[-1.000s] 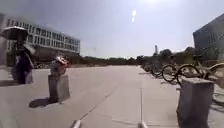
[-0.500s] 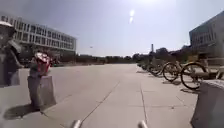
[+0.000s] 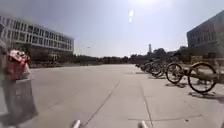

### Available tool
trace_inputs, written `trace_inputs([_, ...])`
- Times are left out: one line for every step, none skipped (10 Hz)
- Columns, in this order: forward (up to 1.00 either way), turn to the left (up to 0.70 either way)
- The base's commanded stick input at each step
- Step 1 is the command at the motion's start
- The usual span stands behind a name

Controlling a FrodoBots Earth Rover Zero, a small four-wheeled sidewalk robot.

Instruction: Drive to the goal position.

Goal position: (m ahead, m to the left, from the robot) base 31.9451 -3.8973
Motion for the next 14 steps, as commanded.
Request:
trace_inputs([0.70, 0.00])
trace_inputs([0.70, 0.00])
trace_inputs([0.70, -0.01])
trace_inputs([0.70, -0.03])
trace_inputs([0.70, -0.15])
trace_inputs([0.70, -0.03])
trace_inputs([0.70, 0.00])
trace_inputs([0.70, 0.00])
trace_inputs([0.70, 0.00])
trace_inputs([0.70, 0.00])
trace_inputs([0.70, 0.00])
trace_inputs([0.70, 0.00])
trace_inputs([0.70, 0.00])
trace_inputs([0.70, 0.00])
